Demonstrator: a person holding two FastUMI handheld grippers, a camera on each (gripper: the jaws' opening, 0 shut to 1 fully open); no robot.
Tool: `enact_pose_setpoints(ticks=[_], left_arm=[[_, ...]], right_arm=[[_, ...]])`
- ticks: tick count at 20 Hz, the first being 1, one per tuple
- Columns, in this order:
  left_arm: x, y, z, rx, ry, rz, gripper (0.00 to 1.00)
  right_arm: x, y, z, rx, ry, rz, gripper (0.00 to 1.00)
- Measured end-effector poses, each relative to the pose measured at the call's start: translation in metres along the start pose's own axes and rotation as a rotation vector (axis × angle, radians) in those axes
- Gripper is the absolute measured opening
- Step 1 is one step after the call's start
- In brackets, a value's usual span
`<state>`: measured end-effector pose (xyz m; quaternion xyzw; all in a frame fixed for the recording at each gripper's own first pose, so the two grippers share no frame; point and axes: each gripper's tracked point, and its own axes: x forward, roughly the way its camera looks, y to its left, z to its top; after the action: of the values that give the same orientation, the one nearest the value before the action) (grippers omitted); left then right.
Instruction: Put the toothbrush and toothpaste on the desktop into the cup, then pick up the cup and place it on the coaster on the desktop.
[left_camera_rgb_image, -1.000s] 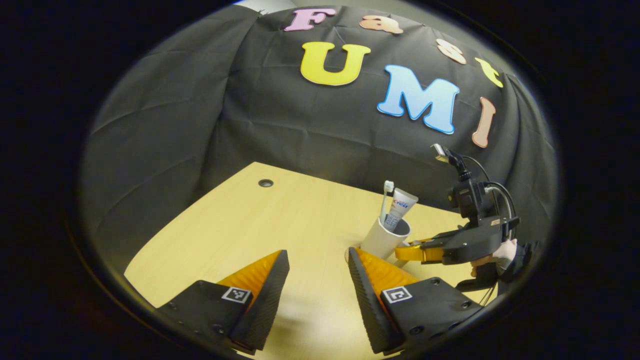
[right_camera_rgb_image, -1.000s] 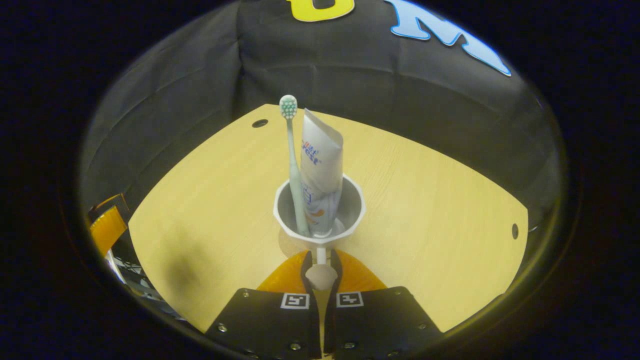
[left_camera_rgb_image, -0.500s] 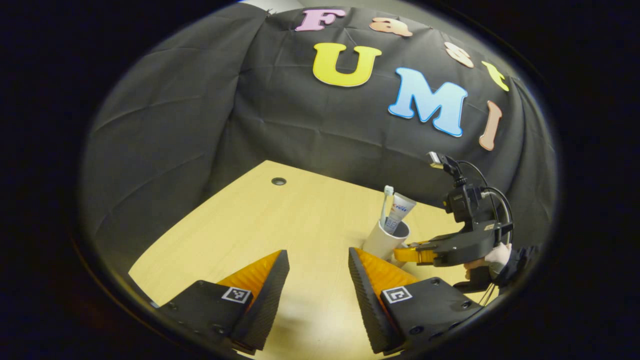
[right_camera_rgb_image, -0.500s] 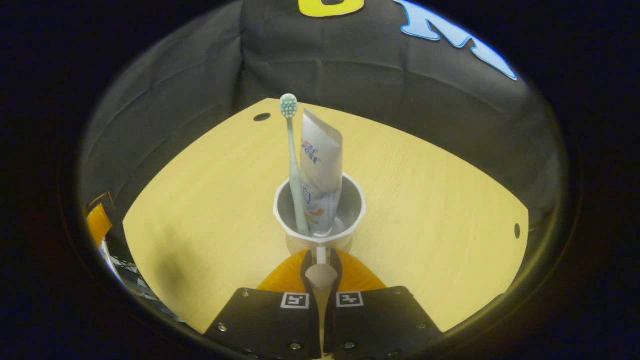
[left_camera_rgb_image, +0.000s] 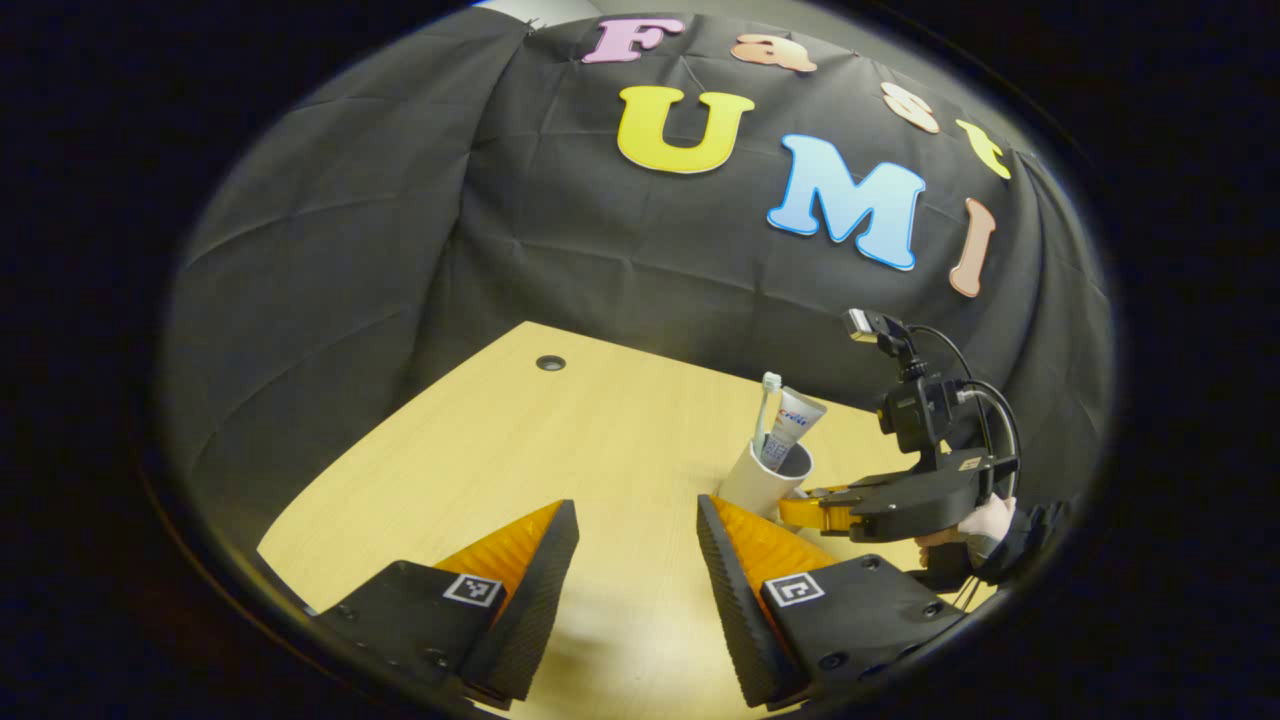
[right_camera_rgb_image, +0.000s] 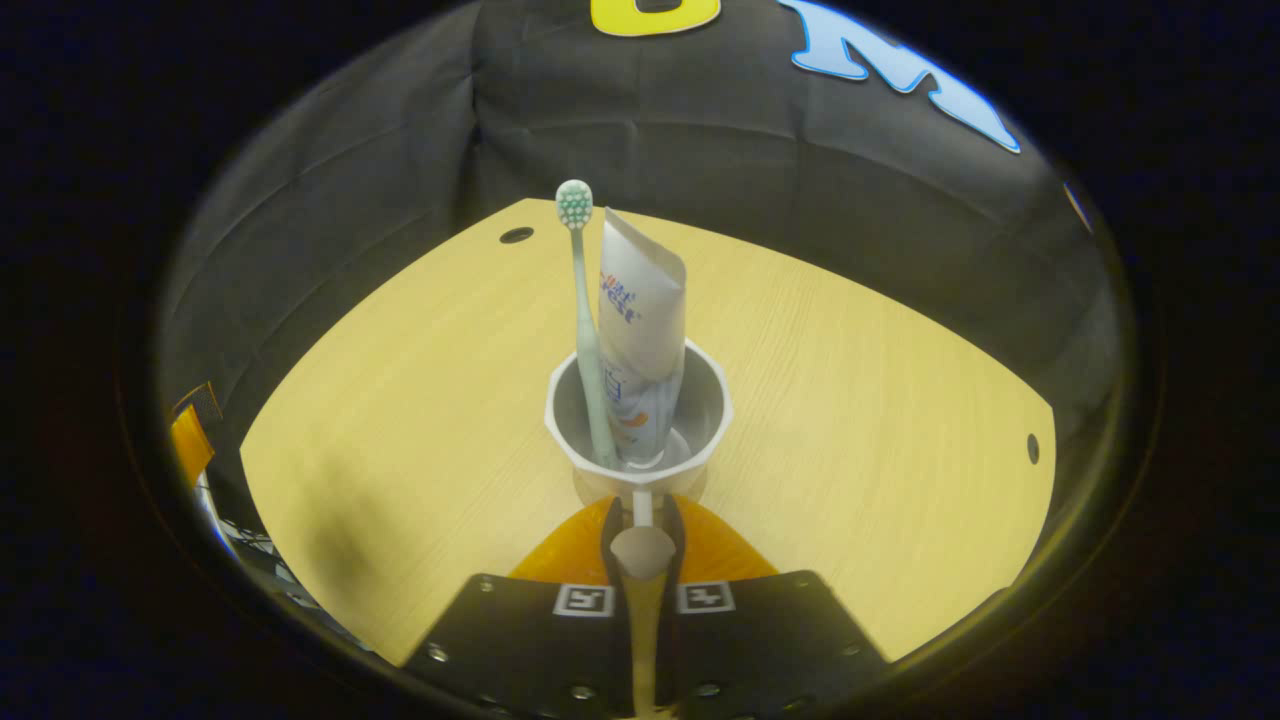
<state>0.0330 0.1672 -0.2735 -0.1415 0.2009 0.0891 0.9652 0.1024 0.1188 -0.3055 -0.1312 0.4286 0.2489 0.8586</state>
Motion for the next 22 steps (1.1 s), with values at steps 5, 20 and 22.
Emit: enact_pose_setpoints(ticks=[5, 20, 22], left_arm=[[-0.003, -0.012, 0.002, 0.019, -0.005, -0.023, 0.8], [-0.005, -0.144, 0.089, 0.202, -0.204, -0.228, 0.82], [-0.017, -0.171, 0.116, 0.224, -0.291, -0.269, 0.84]], right_arm=[[-0.019, -0.013, 0.011, 0.066, -0.039, 0.003, 0.26], [-0.211, -0.079, 0.046, 0.18, -0.459, -0.316, 0.34], [-0.246, -0.09, 0.051, 0.205, -0.541, -0.378, 0.34]])
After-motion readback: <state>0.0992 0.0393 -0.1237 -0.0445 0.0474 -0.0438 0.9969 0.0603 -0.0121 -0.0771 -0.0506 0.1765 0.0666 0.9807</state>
